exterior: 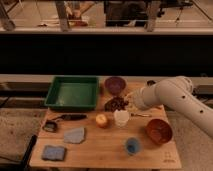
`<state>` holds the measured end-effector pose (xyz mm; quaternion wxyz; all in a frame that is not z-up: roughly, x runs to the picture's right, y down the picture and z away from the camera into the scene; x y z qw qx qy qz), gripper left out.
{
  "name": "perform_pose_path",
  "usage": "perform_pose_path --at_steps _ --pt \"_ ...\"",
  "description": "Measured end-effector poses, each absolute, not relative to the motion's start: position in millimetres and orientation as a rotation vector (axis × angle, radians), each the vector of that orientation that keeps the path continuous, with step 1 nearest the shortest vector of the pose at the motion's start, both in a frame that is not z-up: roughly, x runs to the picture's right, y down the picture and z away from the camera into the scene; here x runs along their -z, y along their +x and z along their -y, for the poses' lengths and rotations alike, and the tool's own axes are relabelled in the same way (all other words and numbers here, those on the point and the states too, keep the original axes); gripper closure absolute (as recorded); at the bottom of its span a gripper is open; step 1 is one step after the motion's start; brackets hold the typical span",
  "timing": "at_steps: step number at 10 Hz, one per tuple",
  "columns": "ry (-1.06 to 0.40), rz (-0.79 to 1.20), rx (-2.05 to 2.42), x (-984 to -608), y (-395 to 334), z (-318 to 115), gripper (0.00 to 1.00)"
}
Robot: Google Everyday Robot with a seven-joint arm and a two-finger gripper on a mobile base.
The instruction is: Place grapes in paper cup
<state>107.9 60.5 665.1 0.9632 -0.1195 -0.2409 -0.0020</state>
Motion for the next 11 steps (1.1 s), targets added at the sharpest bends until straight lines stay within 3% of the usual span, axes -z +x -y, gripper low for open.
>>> perform_pose_path --at_steps 11 --pt "-0.212 0.496 -0.075 -637.7 140.2 -57.0 0.95"
